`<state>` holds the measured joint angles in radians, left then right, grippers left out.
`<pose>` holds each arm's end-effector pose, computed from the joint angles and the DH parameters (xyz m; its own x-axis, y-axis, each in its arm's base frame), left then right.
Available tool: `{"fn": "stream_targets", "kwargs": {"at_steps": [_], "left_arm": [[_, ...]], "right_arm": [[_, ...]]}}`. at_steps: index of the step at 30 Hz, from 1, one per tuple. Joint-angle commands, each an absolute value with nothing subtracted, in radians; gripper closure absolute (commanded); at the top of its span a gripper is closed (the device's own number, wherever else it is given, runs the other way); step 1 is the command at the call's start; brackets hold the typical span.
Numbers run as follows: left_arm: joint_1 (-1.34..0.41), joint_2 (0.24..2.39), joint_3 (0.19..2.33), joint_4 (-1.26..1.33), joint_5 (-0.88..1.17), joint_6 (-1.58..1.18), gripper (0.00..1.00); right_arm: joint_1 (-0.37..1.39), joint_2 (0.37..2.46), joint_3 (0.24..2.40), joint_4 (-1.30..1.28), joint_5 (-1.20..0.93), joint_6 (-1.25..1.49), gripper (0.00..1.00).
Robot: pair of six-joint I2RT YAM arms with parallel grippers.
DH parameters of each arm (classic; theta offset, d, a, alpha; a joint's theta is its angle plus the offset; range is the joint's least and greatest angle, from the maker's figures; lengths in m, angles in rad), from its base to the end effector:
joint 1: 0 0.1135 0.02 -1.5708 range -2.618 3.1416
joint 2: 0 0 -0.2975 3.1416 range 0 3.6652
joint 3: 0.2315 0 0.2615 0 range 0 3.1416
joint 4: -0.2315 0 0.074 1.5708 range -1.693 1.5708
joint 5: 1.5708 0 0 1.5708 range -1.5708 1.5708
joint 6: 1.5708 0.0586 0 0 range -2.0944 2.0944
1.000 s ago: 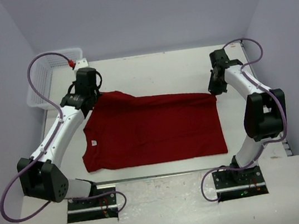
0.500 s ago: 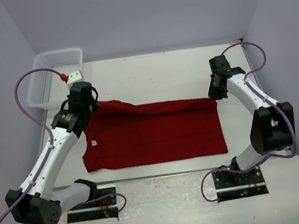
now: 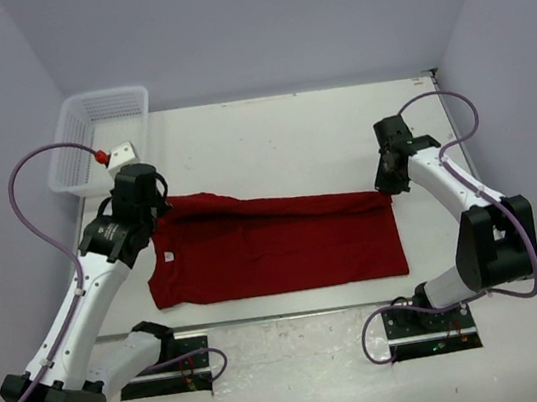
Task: Fold and stack the t-shirts
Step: Fold the other side of the tshirt into a rectangle
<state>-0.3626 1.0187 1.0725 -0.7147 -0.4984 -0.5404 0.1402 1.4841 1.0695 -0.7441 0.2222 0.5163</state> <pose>0.2100 -0.0497 0.3634 -0.4709 -0.3047 -0.8279 -0.3306 0.9310 -0.1545 0.3027 0.0297 0.2421 -0.8132 0.3716 -0.4480 0.4054 0.9139 0.0221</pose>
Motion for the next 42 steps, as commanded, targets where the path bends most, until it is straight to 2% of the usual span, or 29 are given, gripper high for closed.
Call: {"fn": "stream_targets", "kwargs": {"at_steps": [1, 20, 21, 23, 24, 25, 26, 28, 30, 33, 37, 39, 42], "left_arm": [[-0.368, 0.985, 1.055, -0.755, -0.52, -0.571, 1.0], [-0.377, 0.89, 1.046, -0.888, -0.482, -0.611, 1.0], [-0.377, 0.888, 1.046, -0.891, -0.479, -0.611, 1.0], [-0.377, 0.879, 1.048, -0.906, -0.471, -0.617, 1.0], [-0.379, 0.873, 1.048, -0.91, -0.466, -0.624, 1.0], [-0.382, 0.814, 1.045, -0.928, -0.459, -0.652, 0.89], [-0.387, 0.813, 1.042, -0.928, -0.459, -0.667, 0.89], [-0.391, 0.729, 1.02, -0.907, -0.454, -0.678, 0.8], [-0.394, 0.677, 0.994, -0.893, -0.469, -0.673, 0.66], [-0.394, 0.631, 0.983, -0.847, -0.46, -0.652, 0.5], [-0.394, 0.69, 0.97, -0.786, -0.424, -0.649, 0.5], [-0.394, 0.742, 0.963, -0.743, -0.382, -0.631, 0.55], [-0.396, 0.94, 0.971, -0.658, -0.261, -0.595, 0.6]], "right_arm": [[0.143, 1.44, 1.042, -0.741, 0.273, 0.549, 1.0], [0.143, 1.339, 0.948, -0.772, 0.258, 0.604, 1.0], [0.143, 1.336, 0.94, -0.773, 0.253, 0.604, 0.96], [0.144, 1.321, 0.933, -0.772, 0.23, 0.606, 0.82], [0.144, 1.312, 0.921, -0.772, 0.223, 0.607, 0.63], [0.167, 1.24, 0.907, -0.767, 0.227, 0.623, 0.52], [0.167, 1.239, 0.907, -0.767, 0.227, 0.623, 0.51], [0.198, 1.191, 0.907, -0.759, 0.224, 0.624, 0.48], [0.207, 1.147, 0.933, -0.758, 0.206, 0.626, 0.45], [0.21, 1.192, 1.026, -0.765, 0.19, 0.588, 0.44], [0.21, 1.314, 1.141, -0.753, 0.163, 0.528, 0.44], [0.21, 1.392, 1.196, -0.741, 0.106, 0.517, 0.45], [0.213, 1.468, 1.224, -0.689, 0.02, 0.485, 0.44]]}}
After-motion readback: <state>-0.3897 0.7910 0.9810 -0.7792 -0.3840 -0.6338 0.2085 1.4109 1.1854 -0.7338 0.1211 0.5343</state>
